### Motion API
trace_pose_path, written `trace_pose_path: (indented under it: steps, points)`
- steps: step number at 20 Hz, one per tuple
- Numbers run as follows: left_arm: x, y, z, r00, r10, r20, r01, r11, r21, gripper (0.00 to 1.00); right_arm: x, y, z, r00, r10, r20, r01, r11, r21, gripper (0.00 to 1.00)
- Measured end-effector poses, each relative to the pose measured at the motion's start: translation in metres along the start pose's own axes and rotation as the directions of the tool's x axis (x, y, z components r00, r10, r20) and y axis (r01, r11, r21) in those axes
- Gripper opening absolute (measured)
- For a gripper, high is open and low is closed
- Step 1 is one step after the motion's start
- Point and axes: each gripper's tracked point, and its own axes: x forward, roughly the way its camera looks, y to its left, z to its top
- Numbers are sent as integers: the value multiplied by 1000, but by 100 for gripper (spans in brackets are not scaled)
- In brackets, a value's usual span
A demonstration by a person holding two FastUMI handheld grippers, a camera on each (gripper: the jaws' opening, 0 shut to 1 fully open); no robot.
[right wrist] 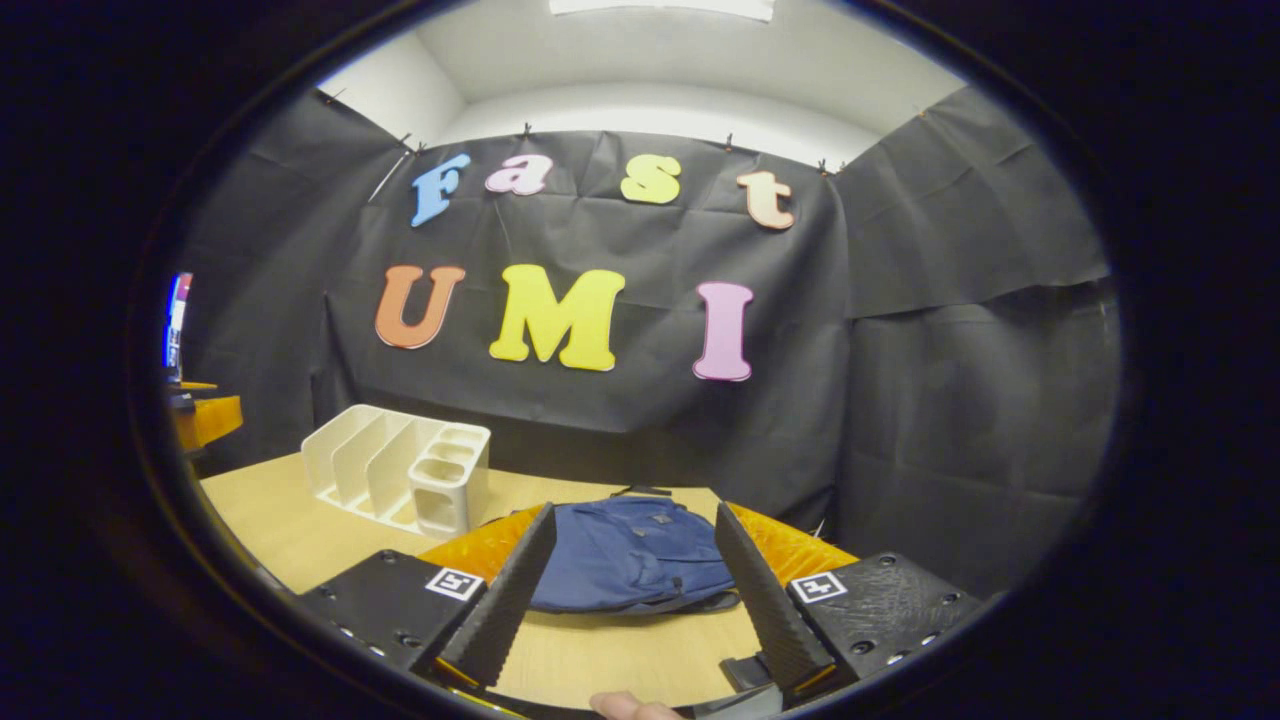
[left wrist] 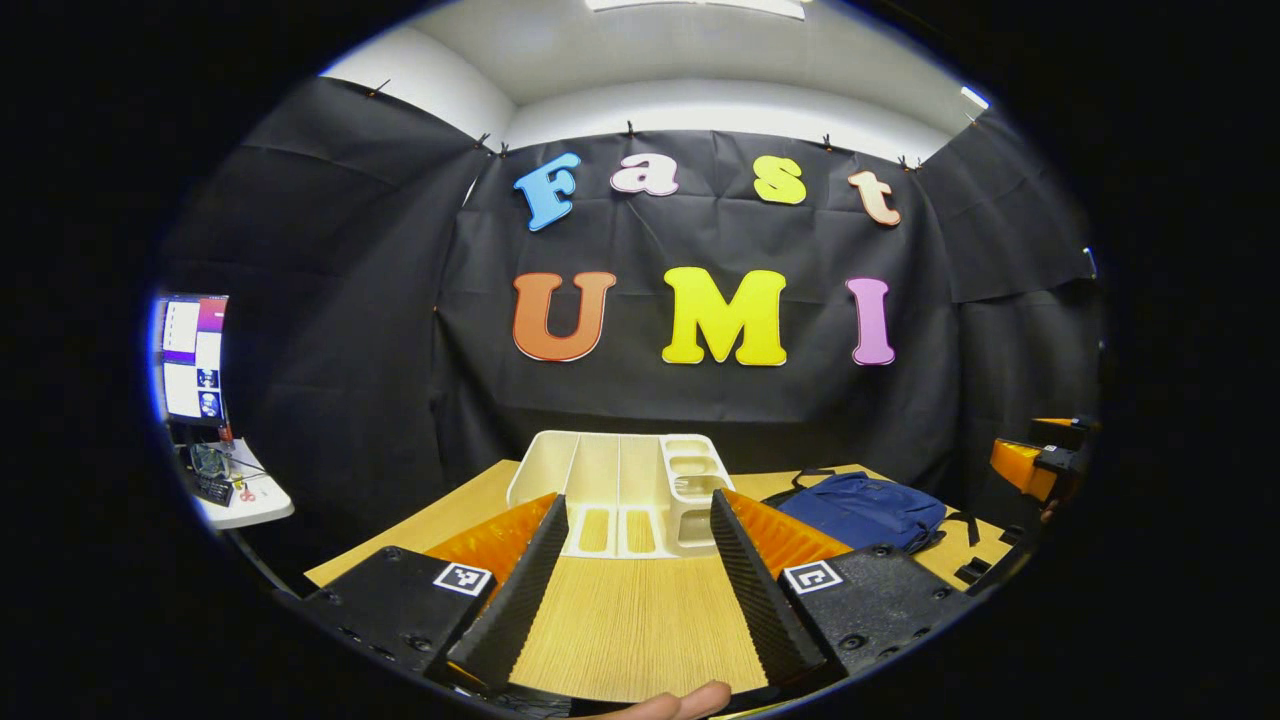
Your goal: Open the schoolbag, grab two books from the bookshelf and put them into the schoolbag.
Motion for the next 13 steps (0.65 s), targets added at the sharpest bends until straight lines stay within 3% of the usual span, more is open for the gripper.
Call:
trace_pose_path:
  steps: [3,6,13]
  points:
    - [2,4,-1,1000,12,-7,-12,1000,-5,90,-1,-1,-1,1000,9,-1,-9,1000,-9,99]
    - [3,6,-3,1000,17,-13,-17,1000,-10,90,-1,-3,-1,1000,10,2,-10,1000,-11,92]
    - [7,6,-10,999,25,-34,-25,1000,-3,90,2,1,-16,999,25,-44,-26,1000,-11,99]
